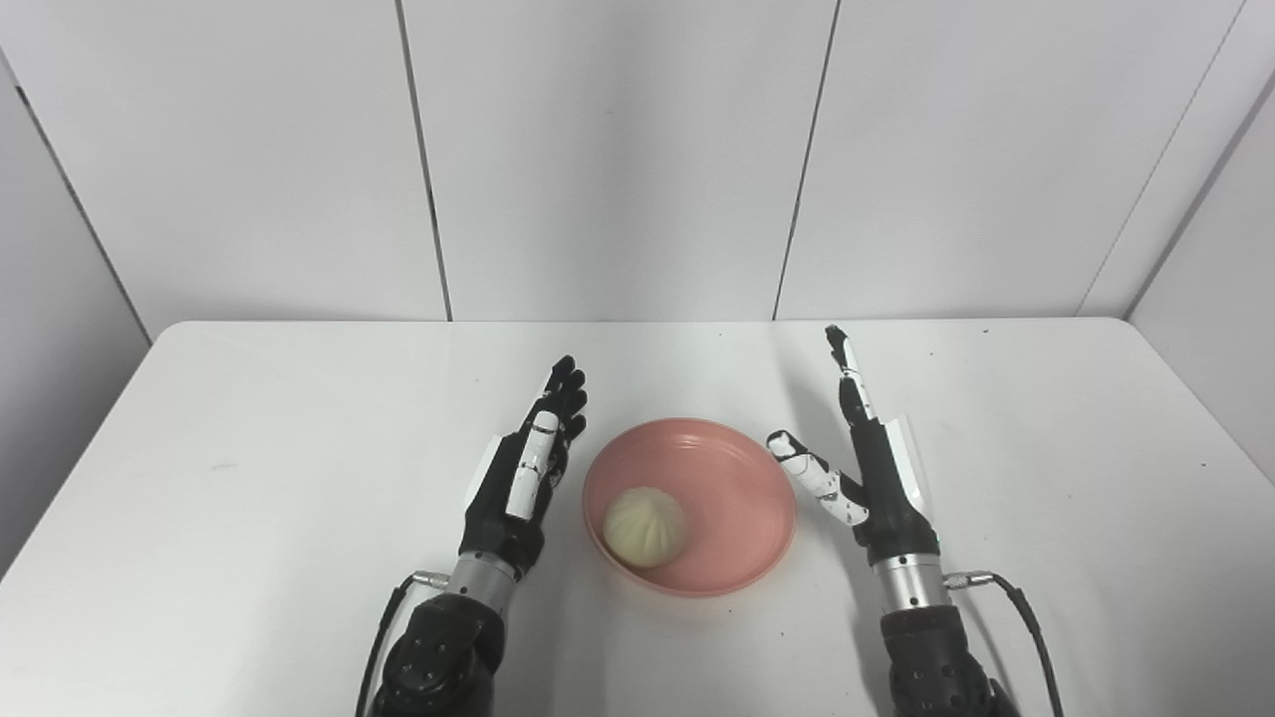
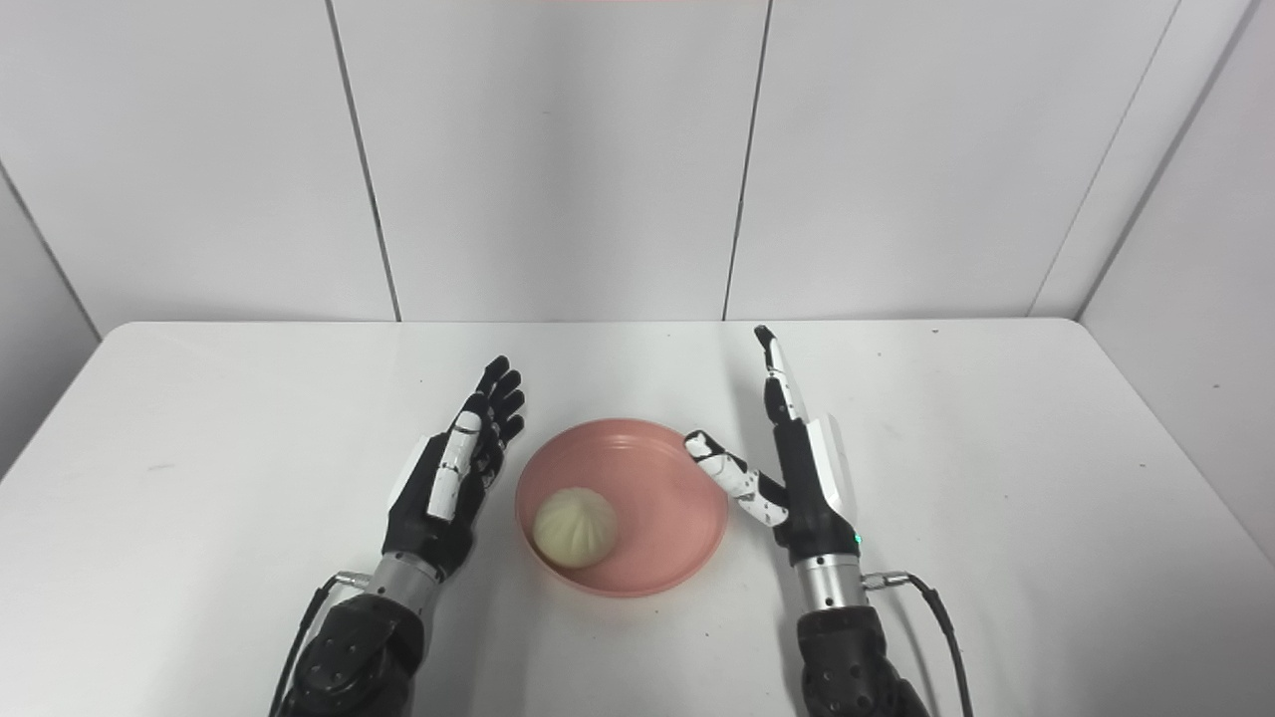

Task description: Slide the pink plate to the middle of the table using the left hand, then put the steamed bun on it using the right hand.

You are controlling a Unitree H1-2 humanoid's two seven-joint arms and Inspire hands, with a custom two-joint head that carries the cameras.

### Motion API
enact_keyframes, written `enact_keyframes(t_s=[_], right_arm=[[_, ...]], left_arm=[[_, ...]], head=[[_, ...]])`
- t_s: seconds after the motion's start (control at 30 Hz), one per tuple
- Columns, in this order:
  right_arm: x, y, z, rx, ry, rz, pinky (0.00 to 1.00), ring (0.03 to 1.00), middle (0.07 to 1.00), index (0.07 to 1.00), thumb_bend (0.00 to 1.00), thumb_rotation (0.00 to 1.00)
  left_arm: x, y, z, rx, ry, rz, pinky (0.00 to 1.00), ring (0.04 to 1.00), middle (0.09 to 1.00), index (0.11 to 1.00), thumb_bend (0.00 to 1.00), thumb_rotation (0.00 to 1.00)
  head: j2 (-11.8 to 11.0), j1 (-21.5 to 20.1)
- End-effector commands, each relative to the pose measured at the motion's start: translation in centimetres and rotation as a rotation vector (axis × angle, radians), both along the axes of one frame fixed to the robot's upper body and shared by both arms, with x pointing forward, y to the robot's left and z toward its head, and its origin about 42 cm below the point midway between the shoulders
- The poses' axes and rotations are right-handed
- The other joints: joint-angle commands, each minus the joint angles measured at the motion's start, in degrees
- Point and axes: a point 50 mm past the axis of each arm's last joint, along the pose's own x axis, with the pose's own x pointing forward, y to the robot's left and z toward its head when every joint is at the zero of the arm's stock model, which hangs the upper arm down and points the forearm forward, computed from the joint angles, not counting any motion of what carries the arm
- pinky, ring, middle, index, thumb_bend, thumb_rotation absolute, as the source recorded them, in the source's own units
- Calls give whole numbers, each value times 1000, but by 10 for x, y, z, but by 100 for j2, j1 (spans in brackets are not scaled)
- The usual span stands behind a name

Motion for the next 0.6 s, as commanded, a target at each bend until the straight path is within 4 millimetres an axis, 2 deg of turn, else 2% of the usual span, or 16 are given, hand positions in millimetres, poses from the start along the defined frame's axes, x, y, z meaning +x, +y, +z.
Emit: enact_keyframes(t_s=[0.0,0.23,0.37,0.43,0.57], right_arm=[[7,1,18,48,-24,12,995,1000,1000,1000,570,903],[5,1,12,232,114,65,995,1000,998,1000,628,869],[4,0,9,294,164,110,1000,1000,1000,1000,608,867],[3,-1,7,325,181,125,1000,1000,1000,1000,635,840],[-1,-3,4,364,211,161,1000,1000,1000,1000,603,839]], left_arm=[[-5,8,-15,6,6,29,1000,1000,998,987,445,992],[-4,6,-19,67,-21,45,1000,1000,1000,1000,500,1000],[-6,5,-19,71,-16,42,1000,1000,1000,1000,541,971],[-6,4,-19,96,-15,41,1000,1000,1000,1000,564,986],[-7,2,-20,116,-25,55,1000,1000,1000,1000,609,990]], head=[[-2,3],[7,27],[12,35],[13,52],[16,86]])
